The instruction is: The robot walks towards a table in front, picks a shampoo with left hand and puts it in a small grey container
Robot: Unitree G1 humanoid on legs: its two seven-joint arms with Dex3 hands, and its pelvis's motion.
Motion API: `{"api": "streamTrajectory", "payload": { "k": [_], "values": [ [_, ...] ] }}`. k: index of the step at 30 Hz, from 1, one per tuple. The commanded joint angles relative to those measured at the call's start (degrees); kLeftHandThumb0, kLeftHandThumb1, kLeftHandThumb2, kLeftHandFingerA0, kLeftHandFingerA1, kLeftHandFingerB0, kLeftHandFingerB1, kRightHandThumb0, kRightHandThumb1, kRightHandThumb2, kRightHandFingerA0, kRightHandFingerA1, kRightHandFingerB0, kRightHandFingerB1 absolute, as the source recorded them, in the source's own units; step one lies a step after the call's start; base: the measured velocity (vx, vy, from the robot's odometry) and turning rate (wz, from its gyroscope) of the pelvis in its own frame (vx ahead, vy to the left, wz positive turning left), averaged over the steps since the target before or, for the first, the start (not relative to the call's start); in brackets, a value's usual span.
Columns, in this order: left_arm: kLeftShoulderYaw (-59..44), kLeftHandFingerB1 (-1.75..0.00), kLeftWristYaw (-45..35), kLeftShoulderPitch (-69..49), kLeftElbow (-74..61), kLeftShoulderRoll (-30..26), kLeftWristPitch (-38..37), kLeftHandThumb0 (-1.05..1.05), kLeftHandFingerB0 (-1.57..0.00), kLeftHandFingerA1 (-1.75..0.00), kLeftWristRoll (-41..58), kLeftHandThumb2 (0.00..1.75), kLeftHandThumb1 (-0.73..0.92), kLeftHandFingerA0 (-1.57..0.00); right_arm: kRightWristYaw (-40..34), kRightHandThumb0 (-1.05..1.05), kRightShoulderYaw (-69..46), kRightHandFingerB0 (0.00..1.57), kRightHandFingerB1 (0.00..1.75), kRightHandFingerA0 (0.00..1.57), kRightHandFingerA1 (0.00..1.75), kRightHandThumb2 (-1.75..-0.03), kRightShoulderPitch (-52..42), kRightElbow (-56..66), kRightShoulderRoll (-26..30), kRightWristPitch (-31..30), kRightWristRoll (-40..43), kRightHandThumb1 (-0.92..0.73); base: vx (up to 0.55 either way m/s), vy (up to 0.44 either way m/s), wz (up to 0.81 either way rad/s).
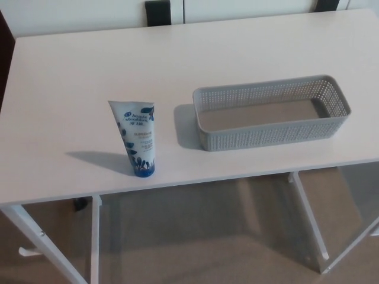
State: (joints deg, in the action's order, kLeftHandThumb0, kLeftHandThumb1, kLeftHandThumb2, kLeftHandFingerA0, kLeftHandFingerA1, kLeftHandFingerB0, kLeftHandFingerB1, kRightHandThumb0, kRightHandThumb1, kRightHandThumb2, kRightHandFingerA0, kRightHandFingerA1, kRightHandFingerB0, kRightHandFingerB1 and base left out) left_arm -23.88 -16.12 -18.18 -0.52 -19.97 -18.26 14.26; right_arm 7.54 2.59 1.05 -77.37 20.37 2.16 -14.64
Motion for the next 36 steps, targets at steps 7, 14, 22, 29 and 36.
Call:
{"api": "streamTrajectory", "payload": {
  "k": [7, 14, 22, 29, 36],
  "values": [
    [11.11, -0.21, -1.29, 23.44, -10.81, -1.09, 23.51, -0.45, -0.04, -0.3, 11.62, 0.56, 0.45, -0.07, 0.79, -0.35, 2.74, 0.52, 0.41, 0.65, 0.49, -0.61, 0.45, 1.03, 1.08, 3.1, -1.66, -0.72, 0.0, 0.0, 0.0],
    [15.43, -0.16, -1.8, 31.79, 1.13, -0.27, 29.82, -0.57, -0.08, -0.32, 7.49, 0.7, 0.36, -0.07, 0.96, -0.38, 3.89, 0.56, 0.43, 0.67, 0.51, -0.61, 1.05, 1.51, 1.61, 3.69, -2.42, -0.71, 0.0, 0.0, 0.0],
    [18.09, -0.18, -3.52, 33.75, 8.34, 0.0, 30.43, -0.53, -0.05, -0.27, 5.91, 0.71, 0.35, -0.04, 1.25, -0.38, 4.67, 0.53, 0.42, 0.67, 0.52, -0.62, 0.4, 1.58, 1.88, 4.78, -2.19, -0.72, 0.0, 0.0, 0.0],
    [21.62, -0.2, -6.34, 30.99, 8.41, -1.02, 29.11, -0.62, 0.0, -0.27, 3.56, 0.55, 0.43, -0.04, 1.79, -0.39, 4.98, 0.48, 0.4, 0.64, 0.51, -0.63, -0.17, 1.44, 1.88, 4.08, -2.0, -0.73, 0.0, 0.0, 0.0],
    [24.19, -0.17, -7.39, 28.7, 5.76, -1.26, 29.58, -0.55, -0.01, -0.3, 1.89, 0.75, 0.35, -0.02, 1.24, -0.36, 5.44, 0.47, 0.39, 0.66, 0.5, -0.62, -0.76, 1.26, 1.74, 4.45, -1.88, -0.75, 0.0, 0.0, 0.0]
  ]
}}
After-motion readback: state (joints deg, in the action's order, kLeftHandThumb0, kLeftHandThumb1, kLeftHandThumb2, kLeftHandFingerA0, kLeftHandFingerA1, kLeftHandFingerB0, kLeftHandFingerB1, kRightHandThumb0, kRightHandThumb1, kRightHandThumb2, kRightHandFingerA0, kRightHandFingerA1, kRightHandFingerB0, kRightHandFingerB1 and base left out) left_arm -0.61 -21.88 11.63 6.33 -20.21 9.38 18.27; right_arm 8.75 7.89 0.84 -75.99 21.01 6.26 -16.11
